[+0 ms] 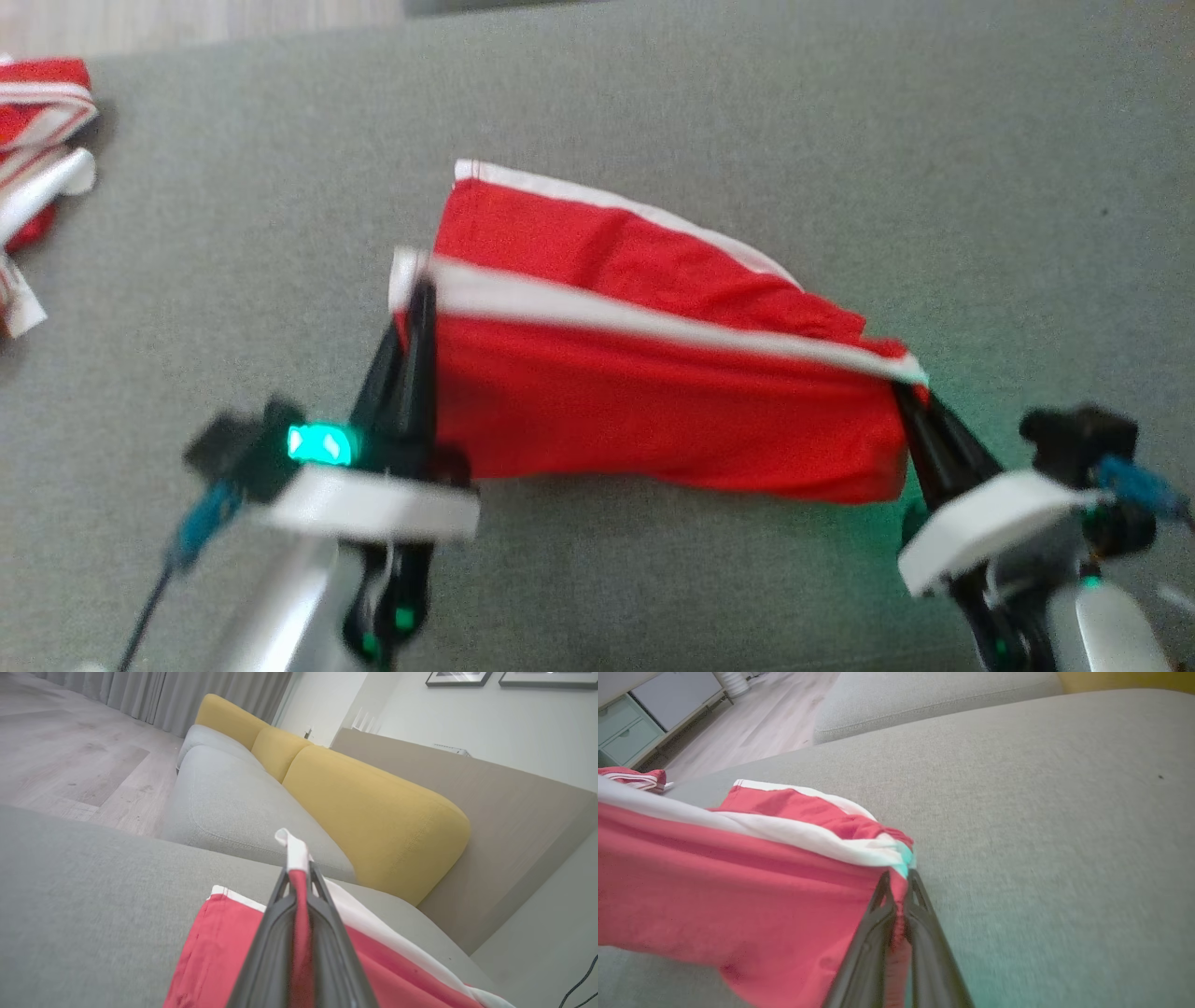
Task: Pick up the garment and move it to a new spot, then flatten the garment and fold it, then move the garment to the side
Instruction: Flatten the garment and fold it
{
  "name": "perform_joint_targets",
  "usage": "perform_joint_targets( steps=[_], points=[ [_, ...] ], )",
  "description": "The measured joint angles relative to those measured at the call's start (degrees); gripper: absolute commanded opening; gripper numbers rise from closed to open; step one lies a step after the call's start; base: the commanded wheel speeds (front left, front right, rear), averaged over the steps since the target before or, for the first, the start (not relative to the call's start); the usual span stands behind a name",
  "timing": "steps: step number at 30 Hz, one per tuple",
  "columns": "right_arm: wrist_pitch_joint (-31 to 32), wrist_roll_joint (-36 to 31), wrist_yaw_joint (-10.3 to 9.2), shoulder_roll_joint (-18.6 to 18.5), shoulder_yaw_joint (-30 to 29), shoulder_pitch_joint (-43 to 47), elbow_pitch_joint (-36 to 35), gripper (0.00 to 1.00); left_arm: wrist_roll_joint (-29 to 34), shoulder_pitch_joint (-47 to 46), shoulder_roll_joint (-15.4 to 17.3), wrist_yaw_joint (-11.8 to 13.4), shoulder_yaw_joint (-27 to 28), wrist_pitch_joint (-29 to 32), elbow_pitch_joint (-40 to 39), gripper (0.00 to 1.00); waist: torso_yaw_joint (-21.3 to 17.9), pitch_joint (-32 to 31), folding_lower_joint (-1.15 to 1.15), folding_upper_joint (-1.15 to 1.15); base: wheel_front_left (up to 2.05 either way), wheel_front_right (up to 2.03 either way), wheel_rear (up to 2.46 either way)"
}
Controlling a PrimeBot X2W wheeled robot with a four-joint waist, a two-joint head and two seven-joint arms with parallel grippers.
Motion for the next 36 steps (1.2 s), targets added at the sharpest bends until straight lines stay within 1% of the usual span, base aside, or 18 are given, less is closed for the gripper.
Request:
perform_joint_targets(
  steps=[5,12,17,18,19,20,21,22,23,28,32,36],
  points=[
    [-0.6,-0.2,0.0,0.0,0.7,-7.1,5.1,0.0,1.7,-12.0,-0.9,-1.8,-0.2,1.2,10.6,0.0,-0.1,4.6,0.0,0.0,0.0,0.0,0.0],
    [-3.1,0.2,0.0,-0.1,1.2,-13.7,9.7,0.0,2.6,-23.9,-2.5,-3.5,-0.7,2.8,23.9,0.0,-0.2,10.2,0.0,0.0,0.0,0.0,0.0],
    [-4.3,0.2,0.0,-0.1,1.7,-17.0,11.9,0.0,3.7,-29.9,-3.4,-3.5,-1.3,3.7,31.8,0.0,-0.4,12.6,0.0,0.0,0.0,0.0,0.0],
    [-4.8,0.2,0.0,-0.1,1.8,-17.6,12.3,0.18,4.0,-30.8,-3.5,-3.5,-1.5,3.8,33.4,0.0,-0.5,12.8,0.0,0.0,0.0,0.0,0.0],
    [-4.8,0.2,0.0,-0.1,1.8,-17.6,12.3,0.35,4.0,-30.8,-3.5,-3.5,-1.5,3.8,33.4,0.0,-0.5,12.8,0.0,0.0,0.0,0.0,0.0],
    [-5.2,0.2,0.0,-0.1,1.9,-18.0,12.7,0.86,4.1,-31.6,-3.7,-3.5,-1.8,4.3,34.9,0.17,-0.6,12.9,0.0,0.0,0.0,0.0,0.0],
    [-5.6,0.1,0.0,-0.1,1.9,-18.2,12.9,1.0,4.2,-32.2,-3.9,-3.4,-2.3,4.7,36.1,0.49,-0.7,12.9,-0.01,0.0,0.0,0.0,0.0],
    [-6.0,0.1,0.0,-0.1,1.9,-18.2,13.2,1.0,4.6,-32.7,-4.2,-3.4,-2.5,4.8,37.2,0.96,-0.7,12.9,-0.01,0.0,0.0,0.0,0.0],
    [-6.3,0.1,0.0,-0.1,1.9,-18.2,13.4,1.0,5.0,-33.1,-4.3,-3.4,-2.7,5.2,38.1,1.0,-0.7,12.7,-0.01,0.0,0.0,0.0,0.0],
    [-7.8,-0.9,0.0,-0.2,1.1,-18.1,14.1,1.0,5.5,-33.8,-4.9,-3.5,-4.2,5.2,40.3,1.0,-0.4,11.3,-0.02,0.0,0.0,0.0,0.0],
    [-8.6,-2.7,0.0,-0.2,-1.2,-17.1,13.4,1.0,5.5,-33.7,-5.4,-4.0,-5.1,5.3,40.4,1.0,0.2,9.5,-0.02,0.0,0.0,0.0,0.0],
    [-8.6,-4.4,0.0,-0.2,-3.0,-14.7,12.0,1.0,5.4,-32.5,-5.6,-4.1,-6.2,7.8,39.8,1.0,1.1,7.3,-0.02,0.0,0.0,0.0,0.0]
  ],
)
